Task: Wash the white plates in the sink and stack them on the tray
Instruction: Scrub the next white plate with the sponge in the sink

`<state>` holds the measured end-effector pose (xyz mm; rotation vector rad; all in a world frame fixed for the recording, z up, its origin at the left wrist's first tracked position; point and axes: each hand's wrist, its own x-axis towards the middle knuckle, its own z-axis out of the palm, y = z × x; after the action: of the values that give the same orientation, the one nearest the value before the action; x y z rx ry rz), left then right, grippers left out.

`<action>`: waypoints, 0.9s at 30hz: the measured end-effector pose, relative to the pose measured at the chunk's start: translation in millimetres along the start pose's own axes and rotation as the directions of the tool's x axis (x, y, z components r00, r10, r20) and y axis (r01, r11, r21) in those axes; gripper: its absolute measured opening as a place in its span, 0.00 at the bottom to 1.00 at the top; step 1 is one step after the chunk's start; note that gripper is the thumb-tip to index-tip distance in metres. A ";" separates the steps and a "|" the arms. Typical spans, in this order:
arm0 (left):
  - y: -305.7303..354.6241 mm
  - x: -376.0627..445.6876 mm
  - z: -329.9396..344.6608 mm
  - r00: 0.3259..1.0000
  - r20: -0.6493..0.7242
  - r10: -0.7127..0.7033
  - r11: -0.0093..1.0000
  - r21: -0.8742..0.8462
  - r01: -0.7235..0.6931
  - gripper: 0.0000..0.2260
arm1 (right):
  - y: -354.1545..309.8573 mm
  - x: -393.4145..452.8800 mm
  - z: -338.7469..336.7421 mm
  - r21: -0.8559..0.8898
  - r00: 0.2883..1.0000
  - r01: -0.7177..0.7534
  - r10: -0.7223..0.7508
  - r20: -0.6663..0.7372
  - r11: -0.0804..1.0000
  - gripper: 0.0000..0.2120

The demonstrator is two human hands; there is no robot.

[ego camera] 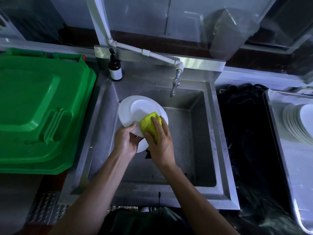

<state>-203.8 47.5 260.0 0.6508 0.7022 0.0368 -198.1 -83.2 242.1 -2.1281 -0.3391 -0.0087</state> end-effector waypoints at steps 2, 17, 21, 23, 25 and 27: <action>0.0 -0.2 -2.4 1.000 0.018 0.001 1.000 0.020 -0.002 0.14 | 3.9 1.1 -2.9 0.007 0.999 -0.027 0.027 -0.025 1.000 0.23; 5.3 1.2 -22.9 0.970 0.232 -0.064 0.978 0.208 0.015 0.18 | 30.2 44.6 -44.2 0.054 0.979 -0.182 0.186 -0.080 0.982 0.24; 0.4 -0.7 -27.3 0.960 0.249 -0.130 0.949 0.313 0.047 0.21 | 33.9 57.6 -52.1 -0.002 0.981 -0.176 0.175 -0.086 0.984 0.24; -2.1 -2.0 -28.3 0.960 0.239 -0.144 0.934 0.352 0.053 0.20 | 34.6 63.1 -54.6 -0.021 0.982 -0.173 0.171 -0.077 0.985 0.24; -2.4 -3.0 -28.5 0.959 0.239 -0.155 0.925 0.376 0.056 0.19 | 33.6 67.9 -56.0 -0.031 0.984 -0.169 0.166 -0.066 0.985 0.24; -0.7 -4.7 -28.1 0.953 0.250 -0.170 0.914 0.401 0.057 0.20 | 30.2 72.2 -56.5 -0.034 0.985 -0.164 0.161 -0.065 0.986 0.24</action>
<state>-224.7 61.2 246.1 0.9750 0.4716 -0.3087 -114.2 -128.2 258.3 -2.1835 -0.1284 0.0131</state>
